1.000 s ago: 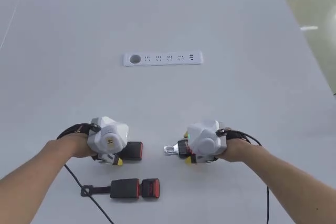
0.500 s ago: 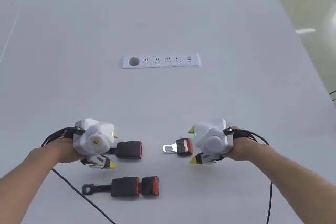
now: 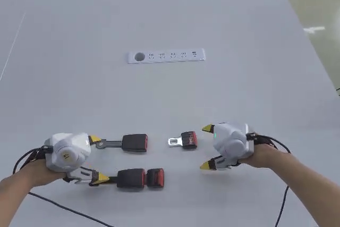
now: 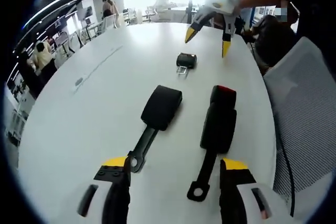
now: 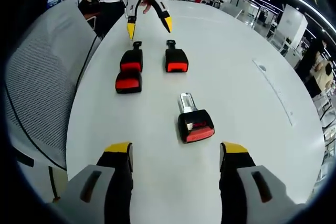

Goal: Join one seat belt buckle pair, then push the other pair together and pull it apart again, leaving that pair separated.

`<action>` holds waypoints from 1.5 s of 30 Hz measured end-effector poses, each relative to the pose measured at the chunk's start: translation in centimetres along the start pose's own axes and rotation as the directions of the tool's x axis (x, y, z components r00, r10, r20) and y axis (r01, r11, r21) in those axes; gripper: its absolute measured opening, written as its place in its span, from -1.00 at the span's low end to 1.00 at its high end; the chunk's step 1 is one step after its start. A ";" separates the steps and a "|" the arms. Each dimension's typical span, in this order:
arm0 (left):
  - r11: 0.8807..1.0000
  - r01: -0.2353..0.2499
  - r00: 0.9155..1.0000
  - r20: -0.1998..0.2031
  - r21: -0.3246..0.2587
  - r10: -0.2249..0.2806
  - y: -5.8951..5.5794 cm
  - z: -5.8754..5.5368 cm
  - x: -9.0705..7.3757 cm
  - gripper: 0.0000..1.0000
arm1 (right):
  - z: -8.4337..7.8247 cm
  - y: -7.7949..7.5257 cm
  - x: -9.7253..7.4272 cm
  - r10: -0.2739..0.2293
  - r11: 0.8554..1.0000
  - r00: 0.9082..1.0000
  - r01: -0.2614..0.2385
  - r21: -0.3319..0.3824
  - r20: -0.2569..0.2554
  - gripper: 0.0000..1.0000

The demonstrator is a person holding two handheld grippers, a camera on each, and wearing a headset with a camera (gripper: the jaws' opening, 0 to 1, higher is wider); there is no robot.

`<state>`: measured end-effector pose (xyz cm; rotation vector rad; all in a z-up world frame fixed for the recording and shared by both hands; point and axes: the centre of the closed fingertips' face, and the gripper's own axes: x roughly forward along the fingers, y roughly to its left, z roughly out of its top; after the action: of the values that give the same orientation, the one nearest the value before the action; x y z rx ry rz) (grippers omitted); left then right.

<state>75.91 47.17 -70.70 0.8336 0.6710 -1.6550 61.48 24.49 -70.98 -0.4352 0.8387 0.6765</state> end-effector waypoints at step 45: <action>0.939 -0.161 0.894 0.358 -0.304 0.269 -5.7 -0.6 -4.5 0.99 | 0.2 5.3 -3.8 -0.325 0.904 0.873 0.173 0.392 0.365 0.99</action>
<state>71.15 51.50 -67.42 0.3462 0.4810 -1.4300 56.06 27.03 -68.35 -0.0627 0.4582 0.3431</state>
